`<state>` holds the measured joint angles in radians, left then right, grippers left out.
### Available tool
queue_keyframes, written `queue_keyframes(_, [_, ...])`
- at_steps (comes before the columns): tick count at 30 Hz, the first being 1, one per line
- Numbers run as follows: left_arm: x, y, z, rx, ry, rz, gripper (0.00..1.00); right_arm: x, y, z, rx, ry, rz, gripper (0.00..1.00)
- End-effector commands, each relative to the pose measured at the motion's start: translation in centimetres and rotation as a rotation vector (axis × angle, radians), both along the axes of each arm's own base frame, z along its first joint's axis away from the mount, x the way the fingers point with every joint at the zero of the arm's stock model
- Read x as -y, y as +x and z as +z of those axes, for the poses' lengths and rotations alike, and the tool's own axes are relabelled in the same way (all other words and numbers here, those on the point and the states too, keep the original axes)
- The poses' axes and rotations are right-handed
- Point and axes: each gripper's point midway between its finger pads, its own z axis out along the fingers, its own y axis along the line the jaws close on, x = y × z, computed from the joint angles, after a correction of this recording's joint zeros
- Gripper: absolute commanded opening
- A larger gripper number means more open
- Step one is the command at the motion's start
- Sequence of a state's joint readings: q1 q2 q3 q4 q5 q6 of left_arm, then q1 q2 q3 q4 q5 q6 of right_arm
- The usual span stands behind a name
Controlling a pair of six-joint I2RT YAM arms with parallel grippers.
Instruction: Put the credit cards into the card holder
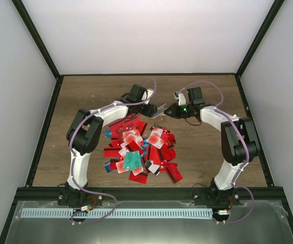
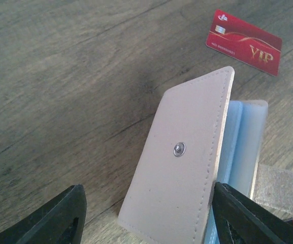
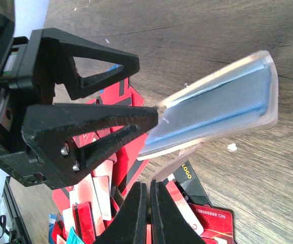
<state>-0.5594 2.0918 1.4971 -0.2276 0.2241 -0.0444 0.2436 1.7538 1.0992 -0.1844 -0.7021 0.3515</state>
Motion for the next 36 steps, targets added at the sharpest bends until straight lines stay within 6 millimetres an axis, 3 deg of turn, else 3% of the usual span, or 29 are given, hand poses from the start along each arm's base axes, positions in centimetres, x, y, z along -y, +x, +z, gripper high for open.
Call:
queue_keyframes(1, [-0.1, 1.2, 0.1, 0.023, 0.02, 0.03, 0.68, 0.6, 0.6, 1.5, 0.048, -0.012, -0.01, 0.01])
queue_keyframes(11, [1.2, 1.9, -1.3, -0.004, -0.01, -0.013, 0.51, 0.8, 0.4, 0.4, 0.027, -0.03, -0.018, 0.01])
queue_keyframes(15, [1.6, 2.2, -1.7, -0.003, -0.021, -0.02, 0.31, 1.4, 0.6, -0.4, 0.014, -0.061, -0.043, 0.01])
queue_keyframes(19, [1.1, 2.0, -0.8, 0.022, -0.047, 0.01, 0.11, 2.9, 1.1, -1.6, -0.017, -0.078, -0.094, 0.01])
queue_keyframes(25, [-0.9, 1.0, -0.4, -0.035, -0.144, 0.223, 0.05, 4.9, 2.9, -3.0, -0.05, -0.092, -0.166, 0.01])
queue_keyframes(30, [-2.1, -0.7, -1.2, -0.128, -0.262, 0.393, 0.05, 5.0, 3.7, -3.5, -0.057, -0.097, -0.175, 0.17])
queue_keyframes(36, [-2.3, -1.9, -1.1, -0.113, -0.238, 0.469, 0.05, 4.5, 2.8, 0.0, 0.026, -0.08, -0.164, 0.24])
